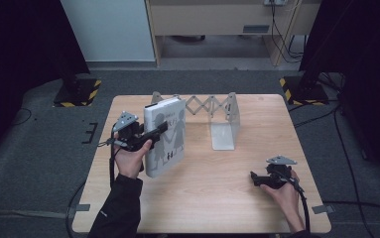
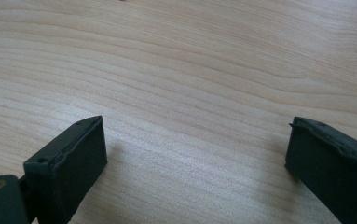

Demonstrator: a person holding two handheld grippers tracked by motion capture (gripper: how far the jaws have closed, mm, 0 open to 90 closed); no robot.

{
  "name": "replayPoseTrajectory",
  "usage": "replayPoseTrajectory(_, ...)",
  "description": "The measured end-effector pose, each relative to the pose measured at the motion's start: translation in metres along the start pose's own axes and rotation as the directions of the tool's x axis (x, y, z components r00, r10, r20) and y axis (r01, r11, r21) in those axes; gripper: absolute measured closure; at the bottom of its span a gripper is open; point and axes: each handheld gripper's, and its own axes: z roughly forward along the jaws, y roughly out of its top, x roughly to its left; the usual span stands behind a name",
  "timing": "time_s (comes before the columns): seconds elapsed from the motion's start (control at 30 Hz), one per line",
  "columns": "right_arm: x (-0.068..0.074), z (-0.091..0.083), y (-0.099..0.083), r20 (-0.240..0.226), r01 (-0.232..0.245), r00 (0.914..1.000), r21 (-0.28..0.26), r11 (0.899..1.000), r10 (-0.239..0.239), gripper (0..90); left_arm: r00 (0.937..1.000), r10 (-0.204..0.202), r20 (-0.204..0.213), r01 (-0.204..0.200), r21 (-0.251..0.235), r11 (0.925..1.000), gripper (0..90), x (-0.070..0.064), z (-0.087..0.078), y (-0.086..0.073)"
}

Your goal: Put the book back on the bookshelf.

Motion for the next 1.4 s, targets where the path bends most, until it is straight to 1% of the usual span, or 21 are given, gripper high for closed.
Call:
replayPoseTrajectory(0.1, 0.0, 0.0, 0.0, 0.0, 0.0, 1.0, 0.0, 1.0, 0.0, 5.5, 0.9999, -0.013, -0.011, 0.013, -0.006, 0.9999, 52.6, 0.006, 0.002, 0.002)
replayPoseTrajectory(0.3, 0.0, 0.0, 0.0, 0.0, 0.0, 1.0, 0.0, 1.0, 0.0, 5.5, 0.9979, -0.006, -0.064, 0.005, -0.012, 0.9999, 52.6, 0.016, 0.008, 0.002)
replayPoseTrajectory(0.43, 0.0, 0.0, 0.0, 0.0, 0.002, 1.0, -0.001, 1.0, -0.002, 5.5, 0.9964, -0.021, -0.082, 0.019, -0.02, 0.9996, 52.6, 0.023, 0.014, 0.002)
replayPoseTrajectory(0.5, 0.0, 0.0, 0.0, 0.0, 0.002, 1.0, -0.001, 1.0, -0.002, 5.5, 0.995, -0.022, -0.098, 0.02, -0.024, 0.9995, 52.6, 0.025, 0.017, 0.002)
replayPoseTrajectory(0.57, 0.0, 0.0, 0.0, 0.0, 0.0, 1.0, 0.0, 1.0, 0.0, 5.5, 0.9919, -0.011, -0.127, 0.007, -0.033, 0.9994, 52.6, 0.025, 0.021, 0.0)
replayPoseTrajectory(0.63, 0.0, 0.0, 0.0, 0.0, 0.002, 1.0, -0.001, 1.0, -0.002, 5.5, 0.9892, -0.003, -0.147, -0.002, -0.036, 0.9994, 52.6, 0.026, 0.027, -0.001)
replayPoseTrajectory(0.67, 0.0, 0.0, 0.0, 0.0, 0.002, 1.0, -0.001, 1.0, -0.002, 5.5, 0.9883, -0.008, -0.152, 0.002, -0.039, 0.9992, 52.6, 0.027, 0.029, -0.003)
replayPoseTrajectory(0.83, 0.0, 0.0, 0.0, 0.001, -0.001, 1.0, 0.0, 1.0, 0.001, 5.4, 0.9862, -0.015, -0.165, 0.011, -0.03, 0.9995, 52.5, 0.032, 0.041, -0.008)
replayPoseTrajectory(0.93, 0.0, 0.0, 0.0, 0.002, -0.002, 1.0, -0.002, 1.0, 0.002, 5.4, 0.9853, -0.033, -0.168, 0.028, -0.032, 0.9991, 52.5, 0.036, 0.047, -0.01)
replayPoseTrajectory(1.0, 0.0, 0.0, 0.0, 0.001, -0.003, 1.0, -0.002, 1.0, 0.003, 5.4, 0.9846, -0.03, -0.172, 0.025, -0.031, 0.9992, 52.5, 0.037, 0.05, -0.011)
replayPoseTrajectory(1.1, 0.0, 0.0, 0.0, 0.003, -0.001, 1.0, -0.002, 1.0, 0.001, 5.4, 0.9833, -0.039, -0.178, 0.032, -0.04, 0.9987, 52.5, 0.038, 0.055, -0.014)
replayPoseTrajectory(1.13, 0.0, 0.0, 0.0, 0.003, -0.002, 1.0, -0.003, 1.0, 0.002, 5.4, 0.9831, -0.035, -0.18, 0.027, -0.046, 0.9985, 52.4, 0.038, 0.057, -0.015)
replayPoseTrajectory(1.27, 0.0, 0.0, 0.0, 0.002, -0.002, 1.0, -0.002, 1.0, 0.002, 5.4, 0.9825, -0.024, -0.185, 0.016, -0.044, 0.9989, 52.4, 0.037, 0.063, -0.019)
replayPoseTrajectory(1.37, 0.0, 0.0, 0.0, 0.003, -0.002, 1.0, -0.002, 1.0, 0.002, 5.4, 0.9816, -0.014, -0.191, 0.01, -0.027, 0.9996, 52.4, 0.037, 0.068, -0.022)
replayPoseTrajectory(1.4, 0.0, 0.0, 0.0, 0.003, -0.001, 1.0, -0.002, 1.0, 0.001, 5.4, 0.9813, -0.009, -0.192, 0.002, -0.036, 0.9994, 52.3, 0.036, 0.068, -0.023)
